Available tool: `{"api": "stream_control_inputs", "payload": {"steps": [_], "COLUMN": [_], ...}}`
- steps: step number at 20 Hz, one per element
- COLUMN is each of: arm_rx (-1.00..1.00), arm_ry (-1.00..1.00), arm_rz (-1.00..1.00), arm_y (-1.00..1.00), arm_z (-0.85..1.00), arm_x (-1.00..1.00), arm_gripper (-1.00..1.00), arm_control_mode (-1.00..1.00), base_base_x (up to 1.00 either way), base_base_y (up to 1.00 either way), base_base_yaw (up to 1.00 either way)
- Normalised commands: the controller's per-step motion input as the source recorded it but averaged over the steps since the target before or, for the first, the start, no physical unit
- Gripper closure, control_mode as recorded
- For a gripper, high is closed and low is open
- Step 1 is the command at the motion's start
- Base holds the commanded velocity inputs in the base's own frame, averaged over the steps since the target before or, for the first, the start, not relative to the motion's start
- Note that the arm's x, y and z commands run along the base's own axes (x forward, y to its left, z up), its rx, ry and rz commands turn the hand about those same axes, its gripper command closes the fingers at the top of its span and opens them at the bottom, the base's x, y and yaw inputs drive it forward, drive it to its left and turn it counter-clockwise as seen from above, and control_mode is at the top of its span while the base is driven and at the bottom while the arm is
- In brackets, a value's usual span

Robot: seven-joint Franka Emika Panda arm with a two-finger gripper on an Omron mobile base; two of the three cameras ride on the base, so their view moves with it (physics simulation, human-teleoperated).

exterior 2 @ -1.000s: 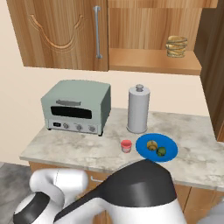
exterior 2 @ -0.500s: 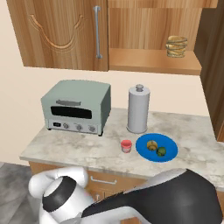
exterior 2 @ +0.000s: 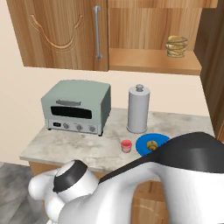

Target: Pick the avocado and bread from the counter and place them on the plate. Then pick the jam from the cabinet and place it next to the plate. Lastly close the cabinet door.

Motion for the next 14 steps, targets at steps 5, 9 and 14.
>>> {"api": "stream_control_inputs", "payload": {"steps": [5,9,14], "arm_rx": [0.11,0.33,0.46], "arm_ry": [0.23,0.13,0.00], "arm_rz": [0.15,0.09,0.07], "arm_y": [-0.17,-0.14,-0.22], "arm_z": [0.04,0.14,0.20], "arm_x": [-0.07,0.00,0.00], "arm_gripper": [-1.00,-1.00,-1.00], "arm_control_mode": [-1.00,-1.00,-1.00], "base_base_x": [0.00,0.00,0.00], "base_base_y": [0.00,0.00,0.00], "base_base_yaw": [0.00,0.00,0.00]}}
